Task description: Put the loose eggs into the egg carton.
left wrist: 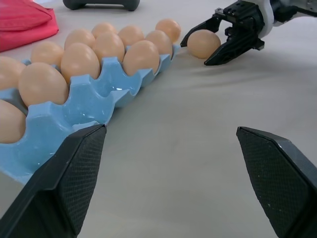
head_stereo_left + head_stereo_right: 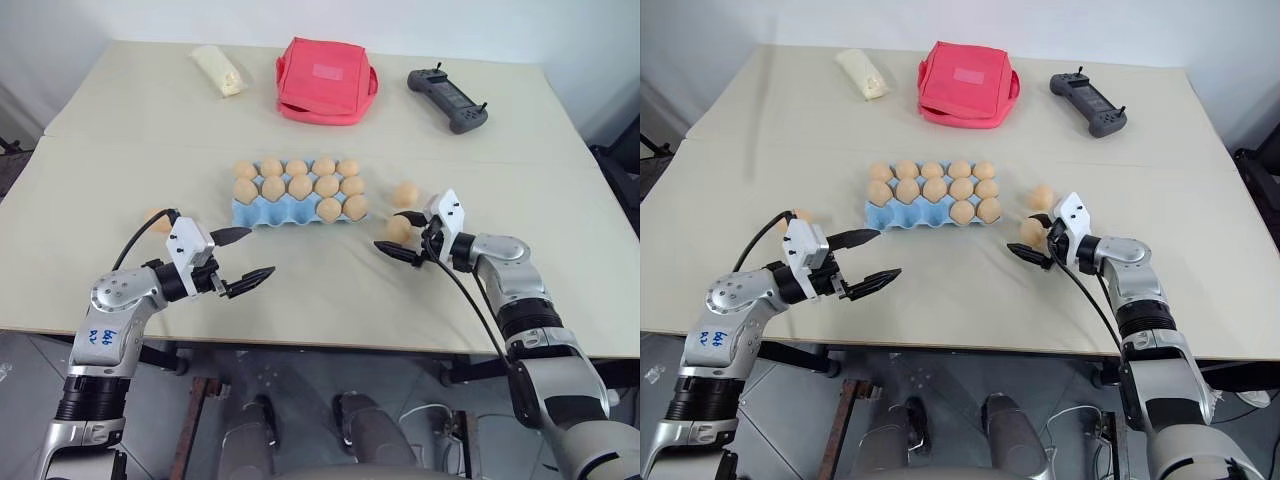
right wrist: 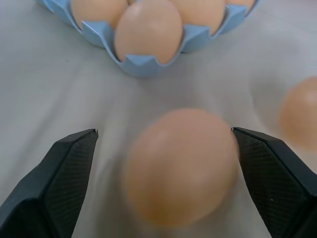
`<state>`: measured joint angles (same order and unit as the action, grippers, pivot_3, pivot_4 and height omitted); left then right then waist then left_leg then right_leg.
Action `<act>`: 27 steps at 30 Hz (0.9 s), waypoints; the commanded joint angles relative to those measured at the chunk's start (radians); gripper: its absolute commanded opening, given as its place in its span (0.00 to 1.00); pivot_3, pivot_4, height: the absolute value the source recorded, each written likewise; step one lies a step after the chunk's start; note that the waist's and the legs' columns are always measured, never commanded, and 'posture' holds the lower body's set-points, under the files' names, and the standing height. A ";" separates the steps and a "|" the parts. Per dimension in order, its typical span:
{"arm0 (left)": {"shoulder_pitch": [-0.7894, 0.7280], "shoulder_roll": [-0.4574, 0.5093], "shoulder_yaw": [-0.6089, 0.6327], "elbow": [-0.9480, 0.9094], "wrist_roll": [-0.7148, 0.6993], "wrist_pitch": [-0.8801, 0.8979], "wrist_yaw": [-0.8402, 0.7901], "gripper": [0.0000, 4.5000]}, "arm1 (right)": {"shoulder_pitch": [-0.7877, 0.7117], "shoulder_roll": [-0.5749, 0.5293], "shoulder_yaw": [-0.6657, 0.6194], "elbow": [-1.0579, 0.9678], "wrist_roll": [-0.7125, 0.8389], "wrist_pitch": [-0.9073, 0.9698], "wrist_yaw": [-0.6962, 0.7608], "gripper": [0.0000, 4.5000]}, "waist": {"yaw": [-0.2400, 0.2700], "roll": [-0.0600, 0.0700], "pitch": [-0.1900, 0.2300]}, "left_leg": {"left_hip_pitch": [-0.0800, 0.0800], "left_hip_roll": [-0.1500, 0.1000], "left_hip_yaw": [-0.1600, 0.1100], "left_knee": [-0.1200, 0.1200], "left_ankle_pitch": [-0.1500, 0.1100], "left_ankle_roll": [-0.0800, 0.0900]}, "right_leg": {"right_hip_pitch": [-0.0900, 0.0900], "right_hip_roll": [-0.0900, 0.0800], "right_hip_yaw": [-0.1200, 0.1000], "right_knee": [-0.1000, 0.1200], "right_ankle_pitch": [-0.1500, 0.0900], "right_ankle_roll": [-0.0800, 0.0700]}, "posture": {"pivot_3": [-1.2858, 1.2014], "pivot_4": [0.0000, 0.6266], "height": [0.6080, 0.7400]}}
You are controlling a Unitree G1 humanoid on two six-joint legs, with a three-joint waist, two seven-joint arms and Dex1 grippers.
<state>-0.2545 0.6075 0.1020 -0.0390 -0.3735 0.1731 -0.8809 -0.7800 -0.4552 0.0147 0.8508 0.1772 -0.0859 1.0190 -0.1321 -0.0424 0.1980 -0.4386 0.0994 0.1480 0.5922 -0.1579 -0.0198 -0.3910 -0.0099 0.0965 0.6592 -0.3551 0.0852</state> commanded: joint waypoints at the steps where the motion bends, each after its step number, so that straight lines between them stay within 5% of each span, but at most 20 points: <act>1: 0.022 0.011 0.016 -0.056 0.002 -0.022 -0.002 1.00 | -0.048 0.004 -0.024 0.057 -0.004 -0.049 0.006 0.99 | -0.006 0.000 0.000 | 0.000 0.000 0.000 0.000 -0.001 -0.001 | 0.000 0.000 0.000 0.000 0.000 0.000 | 0.52 0.24 1.00; 8: 0.020 0.017 0.025 -0.048 0.001 -0.020 -0.002 1.00 | -0.057 0.036 -0.027 0.035 0.015 -0.056 0.070 0.55 | -0.010 0.000 0.000 | 0.001 0.000 0.000 0.000 -0.001 -0.003 | 0.000 0.001 0.000 0.002 0.000 0.000 | 0.52 0.24 1.00; 18: 0.081 0.021 0.084 -0.069 -0.013 -0.005 0.029 1.00 | -0.095 0.155 0.013 -0.237 0.049 0.105 0.043 0.55 | -0.017 0.000 0.000 | 0.001 0.002 -0.001 0.000 -0.002 -0.004 | -0.001 0.001 -0.001 0.003 0.000 0.000 | 0.52 0.24 1.00; 27: 0.129 0.015 0.128 -0.091 -0.021 0.004 0.066 1.00 | -0.248 0.362 0.095 -0.087 -0.061 0.084 -0.139 0.55 | -0.029 0.000 0.000 | -0.001 0.003 -0.001 -0.003 -0.001 -0.005 | -0.002 -0.002 -0.004 0.002 0.000 -0.001 | 0.52 0.24 1.00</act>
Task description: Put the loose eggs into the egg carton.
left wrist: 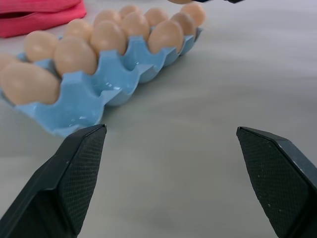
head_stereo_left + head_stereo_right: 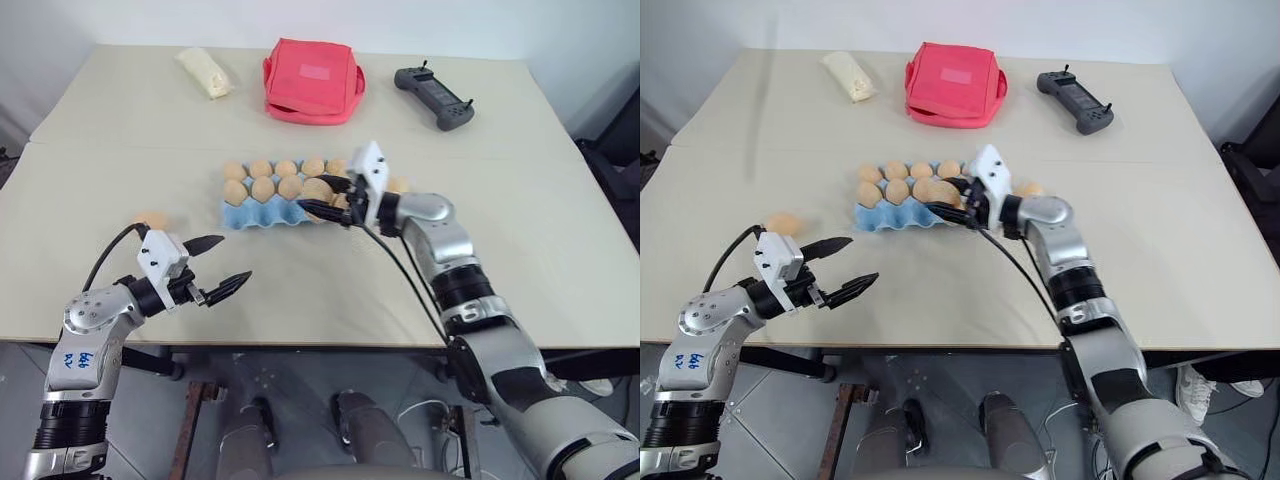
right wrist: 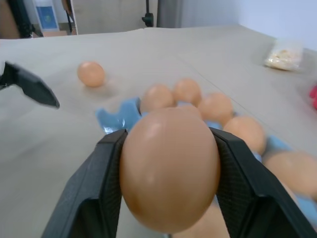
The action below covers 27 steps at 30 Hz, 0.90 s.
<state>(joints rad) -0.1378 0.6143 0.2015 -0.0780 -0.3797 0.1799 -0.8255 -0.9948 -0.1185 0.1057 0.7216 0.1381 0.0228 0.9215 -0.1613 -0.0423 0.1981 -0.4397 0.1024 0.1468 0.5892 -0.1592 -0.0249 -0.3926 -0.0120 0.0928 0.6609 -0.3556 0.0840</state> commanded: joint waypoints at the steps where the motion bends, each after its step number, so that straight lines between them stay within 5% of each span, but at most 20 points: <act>1: 0.016 0.008 0.030 -0.056 -0.015 -0.002 0.014 1.00 | -0.044 0.040 0.007 0.063 -0.027 -0.028 -0.051 0.55 | 0.000 0.000 0.000 | 0.000 0.000 0.000 -0.001 0.000 0.000 | 0.000 -0.001 0.000 -0.001 0.000 0.000 | 0.52 0.24 1.00; 4: 0.029 0.006 0.037 -0.072 -0.015 0.001 0.023 1.00 | -0.072 0.074 0.002 0.126 -0.036 -0.044 -0.075 0.64 | -0.003 0.000 0.000 | -0.001 -0.001 0.001 -0.003 0.000 0.000 | -0.001 -0.001 -0.001 -0.002 0.000 0.000 | 0.52 0.24 1.00; 9: 0.040 0.004 0.037 -0.088 -0.017 0.005 0.035 1.00 | -0.090 0.075 -0.013 0.170 -0.039 -0.068 -0.077 0.97 | -0.005 0.000 0.000 | 0.000 -0.001 0.001 -0.004 0.001 -0.002 | -0.001 0.001 -0.002 -0.002 0.000 -0.001 | 0.52 0.24 1.00; 17: 0.000 -0.011 -0.009 -0.080 -0.013 0.007 0.025 1.00 | 0.086 -0.071 -0.050 -0.177 0.062 -0.006 0.079 0.99 | 0.005 0.000 0.000 | 0.000 -0.001 0.000 -0.006 0.001 -0.002 | -0.001 0.000 -0.003 -0.002 -0.001 -0.001 | 0.52 0.24 1.00; 27: -0.137 -0.046 -0.104 0.028 0.000 0.015 -0.013 1.00 | 0.415 -0.333 -0.233 -0.400 0.134 0.020 0.017 0.99 | 0.027 0.000 0.000 | 0.001 -0.003 0.000 -0.005 0.001 -0.002 | 0.000 0.000 -0.002 -0.003 -0.001 -0.002 | 0.52 0.24 1.00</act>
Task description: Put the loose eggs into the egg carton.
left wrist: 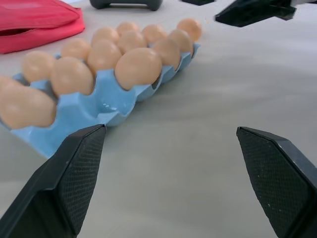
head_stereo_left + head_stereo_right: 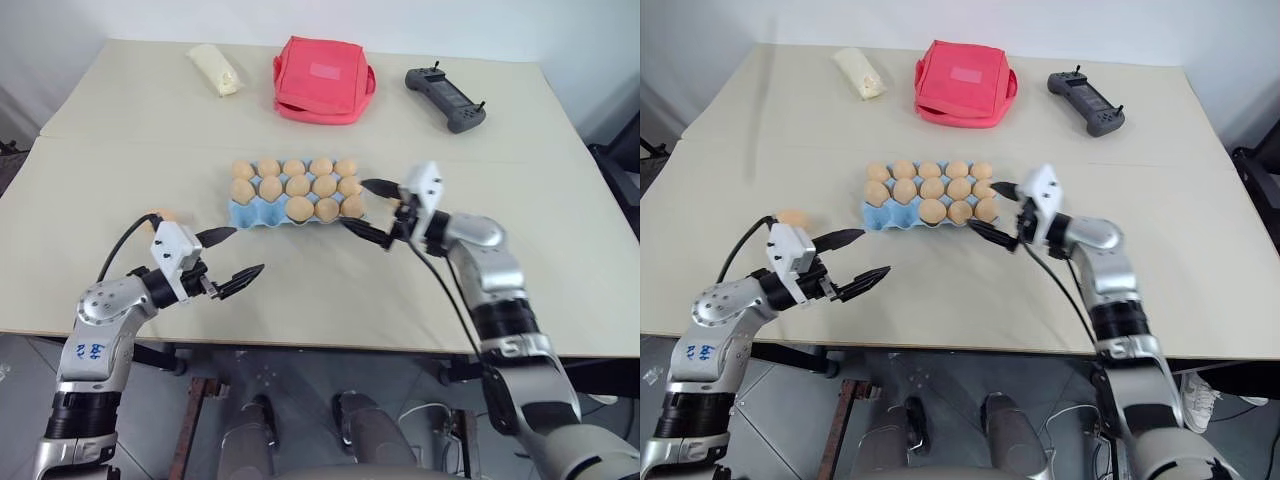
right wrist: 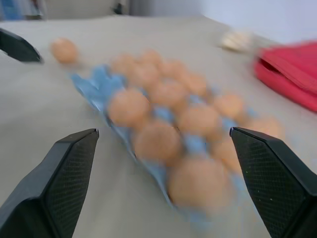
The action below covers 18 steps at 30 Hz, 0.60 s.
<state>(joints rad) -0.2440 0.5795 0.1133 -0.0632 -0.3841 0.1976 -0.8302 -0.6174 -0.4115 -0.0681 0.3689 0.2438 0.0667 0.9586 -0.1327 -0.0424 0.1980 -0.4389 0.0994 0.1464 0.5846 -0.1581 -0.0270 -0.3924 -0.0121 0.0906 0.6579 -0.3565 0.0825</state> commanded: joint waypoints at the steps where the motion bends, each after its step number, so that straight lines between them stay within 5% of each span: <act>1: -0.045 -0.017 -0.024 0.026 0.008 -0.003 -0.008 1.00 | 0.065 -0.059 -0.074 -0.036 0.024 -0.041 -0.025 0.99 | -0.005 0.000 0.000 | 0.000 0.000 0.000 0.000 0.000 0.000 | 0.000 0.000 0.001 0.000 0.000 0.000 | 0.52 0.24 1.00; 11: -0.139 -0.031 -0.062 0.127 0.030 -0.039 -0.060 1.00 | 0.156 -0.112 -0.127 0.053 0.014 -0.113 -0.088 0.99 | -0.008 0.000 0.000 | 0.002 0.001 0.001 0.003 0.003 0.004 | 0.001 0.003 0.002 0.003 0.001 0.001 | 0.52 0.24 1.00; 18: -0.149 -0.029 -0.054 0.144 0.040 -0.058 -0.062 1.00 | 0.024 -0.085 -0.087 0.140 -0.001 -0.077 -0.118 0.99 | -0.009 0.000 0.000 | 0.002 0.000 0.001 0.006 0.001 0.003 | 0.002 0.001 0.003 0.003 0.002 0.003 | 0.52 0.24 1.00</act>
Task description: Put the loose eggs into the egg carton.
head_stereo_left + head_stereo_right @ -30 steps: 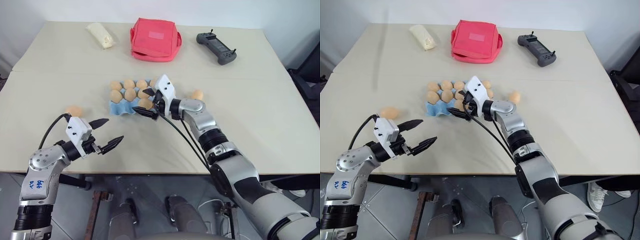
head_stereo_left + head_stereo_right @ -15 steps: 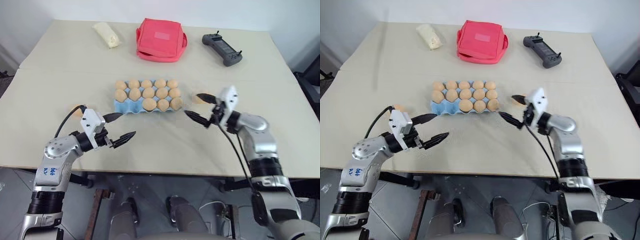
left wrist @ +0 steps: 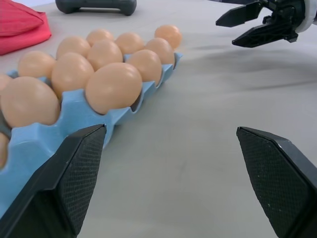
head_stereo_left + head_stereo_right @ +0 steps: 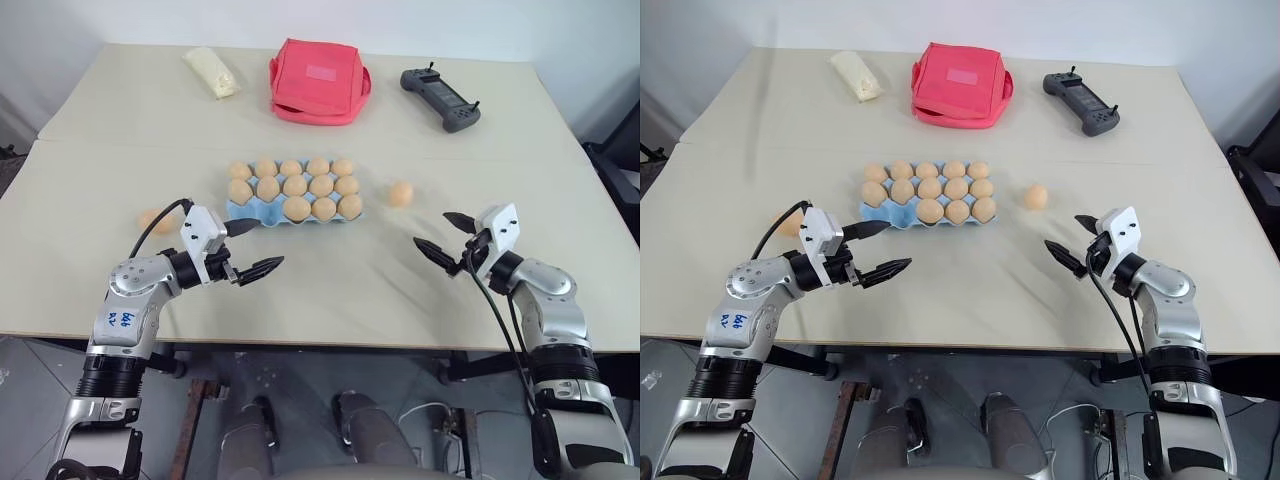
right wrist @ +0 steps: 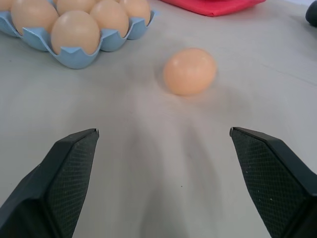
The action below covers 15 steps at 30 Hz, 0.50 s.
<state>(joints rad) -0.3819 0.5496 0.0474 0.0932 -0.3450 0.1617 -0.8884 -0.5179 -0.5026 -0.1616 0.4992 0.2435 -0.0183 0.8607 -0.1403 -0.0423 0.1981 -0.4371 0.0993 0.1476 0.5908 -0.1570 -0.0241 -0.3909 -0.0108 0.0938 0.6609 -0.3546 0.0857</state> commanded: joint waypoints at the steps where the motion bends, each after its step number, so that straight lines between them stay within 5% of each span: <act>1: -0.009 0.002 0.013 -0.013 0.002 -0.022 -0.002 1.00 | -0.103 0.014 0.016 0.026 -0.007 0.014 -0.027 0.99 | -0.002 0.000 0.000 | 0.000 0.000 0.000 0.000 0.000 0.000 | 0.000 0.000 0.000 0.000 0.000 0.000 | 0.52 0.24 1.00; 15: 0.060 0.005 0.053 -0.090 -0.009 -0.014 0.050 1.00 | -0.568 0.133 0.106 0.657 -0.200 -0.022 -0.323 0.99 | 0.002 0.000 0.000 | -0.003 0.000 0.000 -0.002 0.003 0.000 | -0.002 0.000 -0.001 -0.002 -0.001 -0.002 | 0.52 0.24 1.00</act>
<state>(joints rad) -0.3245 0.5497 0.0757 0.0485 -0.3436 0.1575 -0.8454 -1.0632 -0.3649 -0.0483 1.1225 0.0559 -0.0154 0.5788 -0.1385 -0.0422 0.1982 -0.4397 0.0995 0.1476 0.5888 -0.1541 -0.0238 -0.3927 -0.0114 0.0922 0.6589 -0.3555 0.0841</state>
